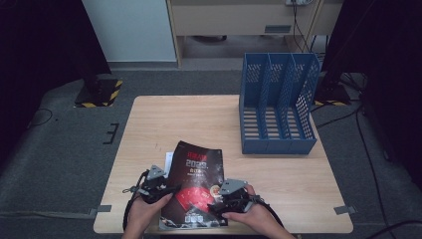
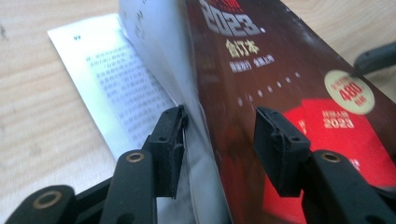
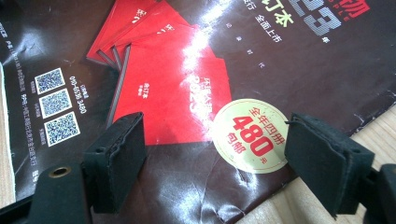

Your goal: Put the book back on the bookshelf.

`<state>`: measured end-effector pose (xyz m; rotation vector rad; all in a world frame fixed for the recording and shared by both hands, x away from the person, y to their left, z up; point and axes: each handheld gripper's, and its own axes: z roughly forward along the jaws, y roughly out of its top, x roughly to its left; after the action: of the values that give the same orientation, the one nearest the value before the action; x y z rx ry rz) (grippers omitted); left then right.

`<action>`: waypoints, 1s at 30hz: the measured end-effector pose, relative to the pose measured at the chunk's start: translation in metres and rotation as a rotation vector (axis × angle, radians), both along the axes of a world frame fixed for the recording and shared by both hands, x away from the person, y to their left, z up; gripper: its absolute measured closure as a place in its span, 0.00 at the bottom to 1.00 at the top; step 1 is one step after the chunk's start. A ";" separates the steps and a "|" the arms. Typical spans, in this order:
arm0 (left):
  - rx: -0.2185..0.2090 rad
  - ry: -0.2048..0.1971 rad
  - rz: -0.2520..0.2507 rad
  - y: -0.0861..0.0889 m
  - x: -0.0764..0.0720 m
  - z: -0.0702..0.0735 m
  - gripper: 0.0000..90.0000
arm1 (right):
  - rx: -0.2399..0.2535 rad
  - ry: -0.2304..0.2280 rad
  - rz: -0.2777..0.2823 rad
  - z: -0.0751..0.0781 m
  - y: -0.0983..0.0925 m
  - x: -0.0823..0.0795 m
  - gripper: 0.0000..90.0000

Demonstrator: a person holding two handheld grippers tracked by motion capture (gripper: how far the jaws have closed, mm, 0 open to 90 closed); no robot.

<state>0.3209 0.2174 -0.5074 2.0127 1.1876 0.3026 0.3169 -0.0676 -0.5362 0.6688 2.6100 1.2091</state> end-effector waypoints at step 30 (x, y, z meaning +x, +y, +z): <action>-0.030 -0.013 -0.009 -0.016 0.019 -0.008 0.79 | 0.002 -0.001 -0.002 0.000 0.000 0.000 0.23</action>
<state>0.3398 0.2015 -0.5156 1.9868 1.1683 0.2910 0.3167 -0.0677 -0.5360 0.6714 2.6072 1.2117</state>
